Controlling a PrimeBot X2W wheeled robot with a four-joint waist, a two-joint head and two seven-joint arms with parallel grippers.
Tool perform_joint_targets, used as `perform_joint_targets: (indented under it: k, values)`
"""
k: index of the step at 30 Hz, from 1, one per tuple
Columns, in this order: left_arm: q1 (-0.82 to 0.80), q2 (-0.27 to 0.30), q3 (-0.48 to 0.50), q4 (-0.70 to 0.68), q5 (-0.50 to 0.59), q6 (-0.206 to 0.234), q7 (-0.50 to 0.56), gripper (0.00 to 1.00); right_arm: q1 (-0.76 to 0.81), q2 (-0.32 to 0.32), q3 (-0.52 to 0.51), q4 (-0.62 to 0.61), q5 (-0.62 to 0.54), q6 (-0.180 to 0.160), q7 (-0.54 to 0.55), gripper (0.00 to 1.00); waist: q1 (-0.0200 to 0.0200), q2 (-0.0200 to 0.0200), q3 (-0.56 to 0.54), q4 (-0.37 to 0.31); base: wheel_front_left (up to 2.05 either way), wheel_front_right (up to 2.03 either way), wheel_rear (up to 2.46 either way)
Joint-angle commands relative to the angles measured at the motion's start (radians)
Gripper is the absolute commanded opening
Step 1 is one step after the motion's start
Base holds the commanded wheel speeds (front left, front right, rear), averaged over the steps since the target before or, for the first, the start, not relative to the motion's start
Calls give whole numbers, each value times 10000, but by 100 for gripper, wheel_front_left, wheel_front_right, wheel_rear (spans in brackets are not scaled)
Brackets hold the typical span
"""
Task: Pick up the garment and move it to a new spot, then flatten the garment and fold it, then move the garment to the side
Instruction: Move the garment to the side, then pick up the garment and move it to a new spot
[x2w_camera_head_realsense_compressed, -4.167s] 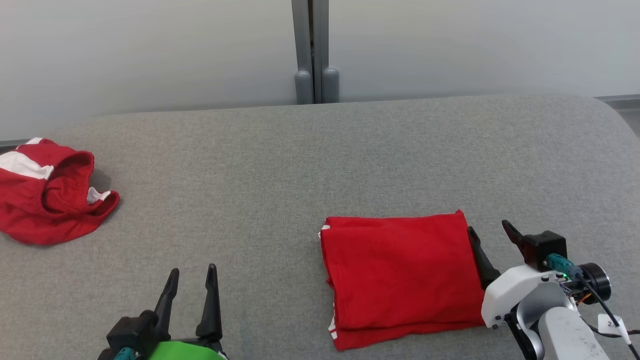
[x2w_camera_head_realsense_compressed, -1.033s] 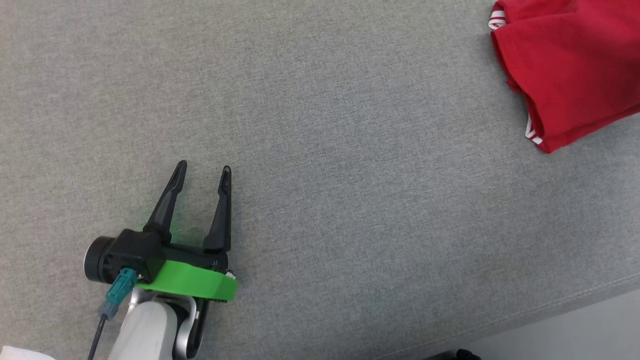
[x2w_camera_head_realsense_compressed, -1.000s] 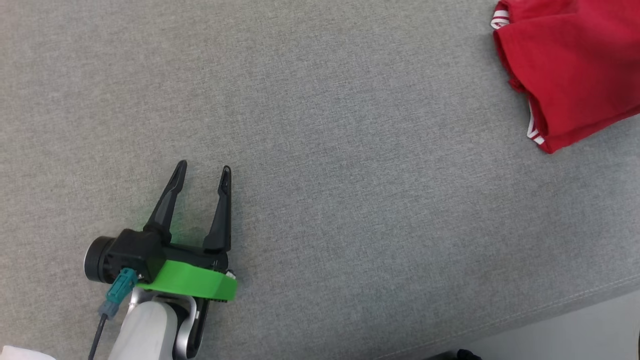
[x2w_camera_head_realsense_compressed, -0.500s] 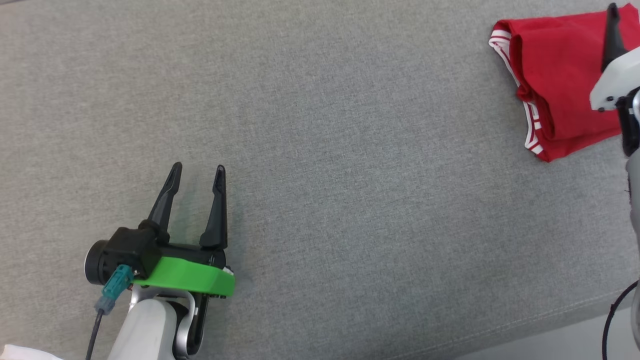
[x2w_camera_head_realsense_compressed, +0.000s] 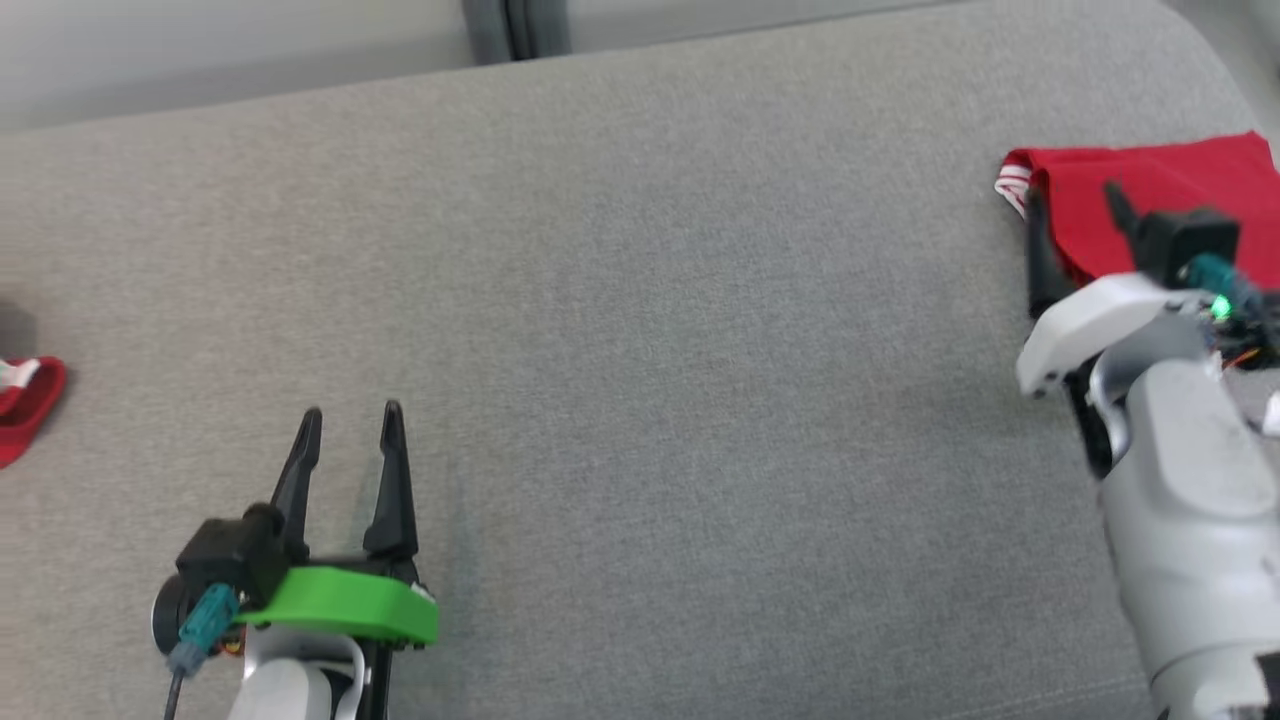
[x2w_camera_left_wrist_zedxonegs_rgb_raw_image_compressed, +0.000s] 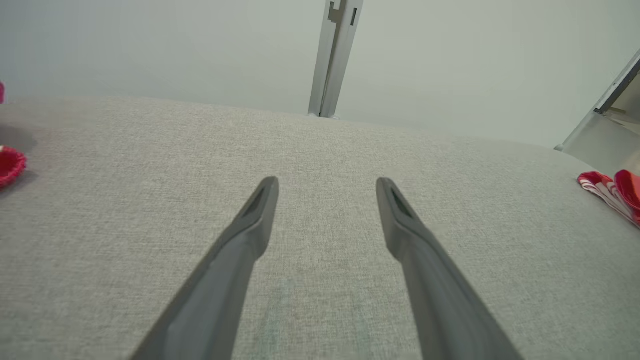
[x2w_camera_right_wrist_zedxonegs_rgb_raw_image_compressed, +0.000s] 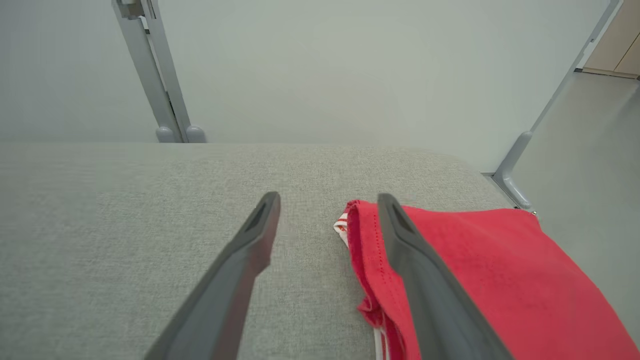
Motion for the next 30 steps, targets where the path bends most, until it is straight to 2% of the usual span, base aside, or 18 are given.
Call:
perform_joint_targets:
  k: [1, 6, 16, 23, 30]
  values:
    - [276, -47, 110, 37, -102, -25, 2, 100, 519, 113, 37, -385, 93, -16, -35, 100, 0, 0, -742, 571, 0, 0, 0]
    - [960, -114, 321, 108, -108, -61, 1, 100, 2343, 543, 159, -1806, 709, -16, -41, 100, 0, 0, -1306, 925, 0, 0, 0]
    - [1978, -175, 404, -15, -193, -33, -1, 100, 5240, 607, 943, -3757, 2513, -16, -42, 100, 0, 0, -2138, 1189, 0, 0, 0]
    - [2411, -176, 183, -248, -452, 167, 1, 100, 6341, 613, 1334, -4752, 2351, -16, -45, 100, 0, 0, -2385, 1125, 0, 0, 0]
    - [2447, -175, 51, -397, -480, 249, 1, 100, 6609, 615, 1498, -4932, 2314, -16, -43, 100, 0, 0, -2435, 1123, 0, 0, 0]
